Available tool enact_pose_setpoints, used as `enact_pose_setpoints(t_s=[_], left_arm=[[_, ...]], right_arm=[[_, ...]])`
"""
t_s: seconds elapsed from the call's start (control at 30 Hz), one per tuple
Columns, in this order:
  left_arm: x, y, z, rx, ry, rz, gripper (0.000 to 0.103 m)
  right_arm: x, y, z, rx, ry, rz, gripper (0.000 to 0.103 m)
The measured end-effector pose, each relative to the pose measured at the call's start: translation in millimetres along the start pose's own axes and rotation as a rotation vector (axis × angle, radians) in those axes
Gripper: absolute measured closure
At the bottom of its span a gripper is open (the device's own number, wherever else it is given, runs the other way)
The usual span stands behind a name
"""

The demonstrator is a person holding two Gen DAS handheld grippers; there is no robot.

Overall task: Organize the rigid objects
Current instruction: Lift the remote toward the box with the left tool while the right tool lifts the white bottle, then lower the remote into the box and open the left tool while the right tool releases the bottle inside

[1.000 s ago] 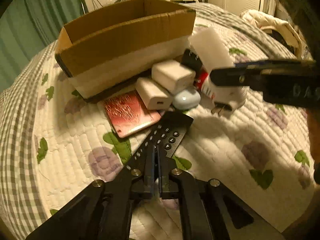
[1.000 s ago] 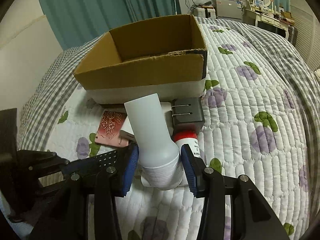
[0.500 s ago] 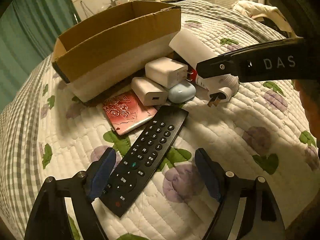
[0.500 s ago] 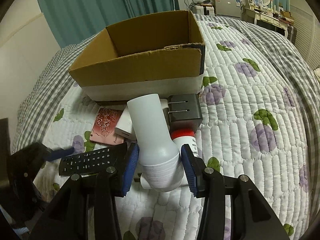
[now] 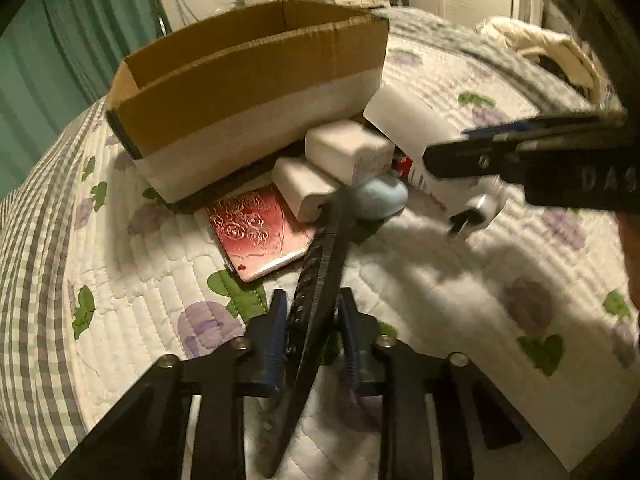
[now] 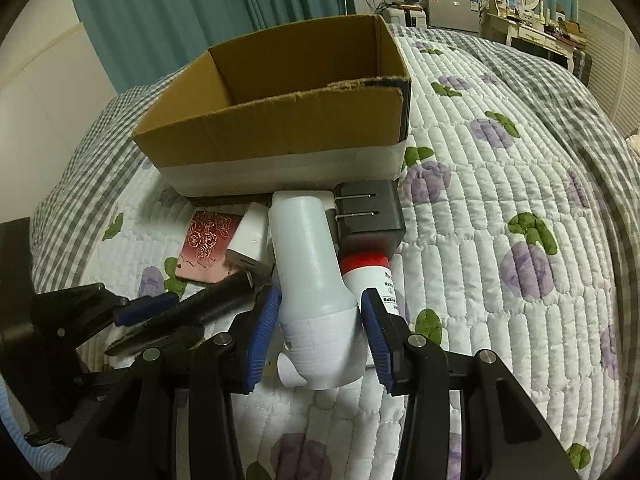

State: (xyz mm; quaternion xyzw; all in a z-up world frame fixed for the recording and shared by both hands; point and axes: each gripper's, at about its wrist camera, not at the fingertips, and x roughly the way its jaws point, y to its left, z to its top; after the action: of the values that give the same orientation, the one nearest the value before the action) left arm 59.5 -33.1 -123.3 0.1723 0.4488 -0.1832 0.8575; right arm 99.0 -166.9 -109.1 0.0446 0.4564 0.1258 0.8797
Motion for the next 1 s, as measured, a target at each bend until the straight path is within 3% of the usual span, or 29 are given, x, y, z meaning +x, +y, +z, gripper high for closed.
enact_pose_setpoints(t_s=[0.2, 0.47, 0.77, 1.0], left_arm=[[-24.0, 2.0, 8.1, -0.074, -0.033, 0.007, 0.084], [-70.1, -0.9, 37.9, -0.102, -0.115, 0.045, 0.084], [-111.7, 19.7, 91.1, -0.175, -0.221, 0.102, 0.084], [-97.6, 51.2, 140.0, -0.233, -0.249, 0.126, 0.084]], right_arm=[[-17.1, 4.2, 1.6, -0.014, -0.013, -0.015, 0.06], [-60.5, 5.5, 20.9, -0.028, -0.073, -0.061, 0.06], [-106.9, 12.0, 83.9, -0.07, -0.178, -0.08, 0.06], [-104.0, 13.1, 138.6, -0.108, -0.218, -0.098, 0.06]])
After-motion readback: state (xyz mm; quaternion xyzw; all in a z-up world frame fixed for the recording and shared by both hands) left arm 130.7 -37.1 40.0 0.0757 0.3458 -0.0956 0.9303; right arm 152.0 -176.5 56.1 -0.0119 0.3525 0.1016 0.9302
